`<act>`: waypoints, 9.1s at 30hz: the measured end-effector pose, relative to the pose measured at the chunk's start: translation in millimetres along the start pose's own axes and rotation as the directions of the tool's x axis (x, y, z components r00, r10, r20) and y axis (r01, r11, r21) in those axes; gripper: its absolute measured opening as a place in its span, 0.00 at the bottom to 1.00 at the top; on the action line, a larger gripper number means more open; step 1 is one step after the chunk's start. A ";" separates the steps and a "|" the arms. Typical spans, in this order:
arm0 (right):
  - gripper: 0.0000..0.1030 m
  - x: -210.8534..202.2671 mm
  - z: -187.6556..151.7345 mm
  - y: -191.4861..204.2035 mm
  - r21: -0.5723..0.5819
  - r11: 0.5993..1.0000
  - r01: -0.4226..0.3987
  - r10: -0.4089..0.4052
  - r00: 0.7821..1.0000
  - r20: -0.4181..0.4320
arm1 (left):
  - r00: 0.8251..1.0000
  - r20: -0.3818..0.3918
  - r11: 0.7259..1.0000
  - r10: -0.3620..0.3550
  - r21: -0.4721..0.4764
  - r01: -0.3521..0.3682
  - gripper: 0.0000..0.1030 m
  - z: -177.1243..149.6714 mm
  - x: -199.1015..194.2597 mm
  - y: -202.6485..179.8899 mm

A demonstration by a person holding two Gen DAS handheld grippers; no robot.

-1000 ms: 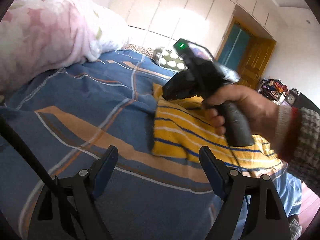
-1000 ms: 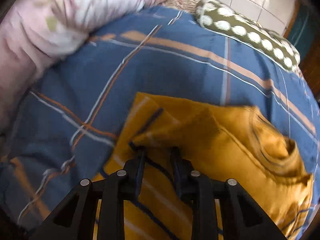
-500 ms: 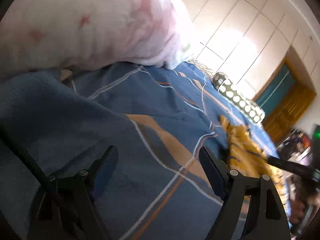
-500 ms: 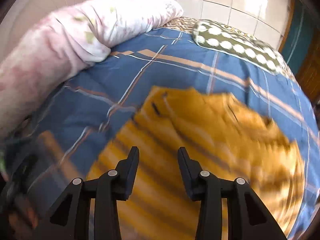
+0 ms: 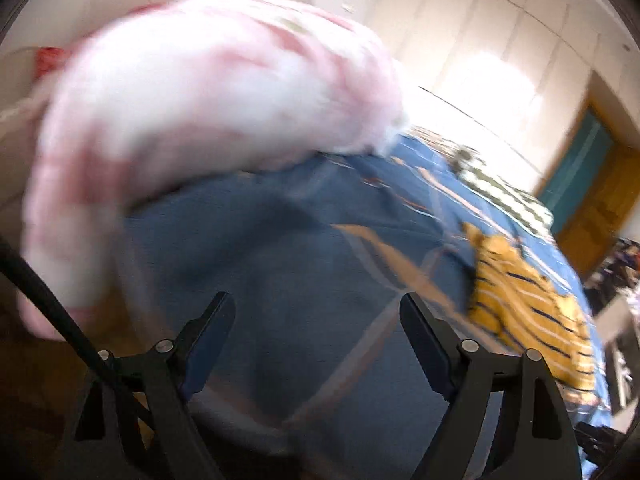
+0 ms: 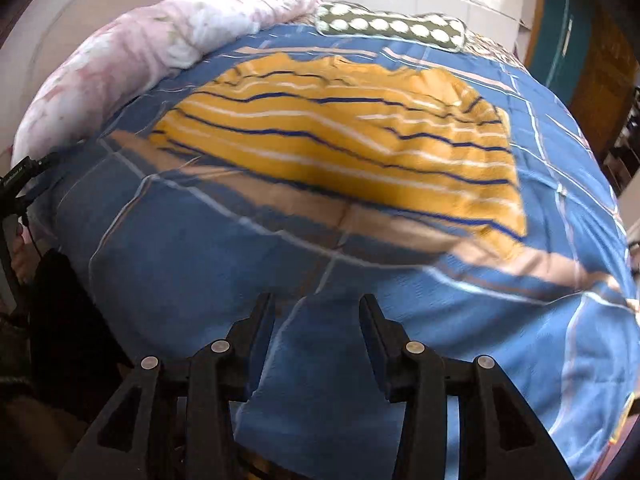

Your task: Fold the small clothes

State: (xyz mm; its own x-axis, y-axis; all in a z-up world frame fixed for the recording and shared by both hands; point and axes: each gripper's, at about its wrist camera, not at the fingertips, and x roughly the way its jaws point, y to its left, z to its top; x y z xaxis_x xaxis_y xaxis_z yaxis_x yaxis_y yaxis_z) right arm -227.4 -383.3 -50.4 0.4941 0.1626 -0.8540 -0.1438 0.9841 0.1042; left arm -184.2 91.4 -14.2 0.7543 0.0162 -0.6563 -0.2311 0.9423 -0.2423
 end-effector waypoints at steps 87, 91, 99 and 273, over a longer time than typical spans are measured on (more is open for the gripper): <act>0.33 -93.9 -27.3 -92.7 0.307 0.951 0.035 -0.060 0.996 0.070 | 0.978 -0.152 0.970 -0.142 0.175 0.168 0.69 -12.2 6.4 -100.1; 0.33 -45.9 2.9 -53.9 0.224 0.975 0.010 -0.019 0.999 0.039 | 0.961 -0.210 0.962 -0.183 0.161 0.218 0.70 -8.1 22.5 -114.3; 0.33 -13.1 58.9 -16.5 0.160 0.984 -0.074 0.059 0.993 0.100 | 0.938 -0.257 0.926 -0.233 0.237 0.295 0.70 -0.2 73.3 -179.4; 0.42 -38.4 -0.2 -114.0 0.514 0.855 0.070 -0.233 0.937 0.260 | 0.954 -0.277 0.818 -0.116 0.519 0.250 0.94 -118.3 87.5 -275.8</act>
State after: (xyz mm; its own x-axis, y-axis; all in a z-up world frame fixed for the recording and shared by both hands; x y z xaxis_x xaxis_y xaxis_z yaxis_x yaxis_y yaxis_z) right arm -230.2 -501.8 -29.6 0.7195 -0.0583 -0.6921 0.3524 0.8893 0.2915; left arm -127.1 -206.7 -89.3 0.5759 -0.1861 -0.7961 0.3182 0.9480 0.0086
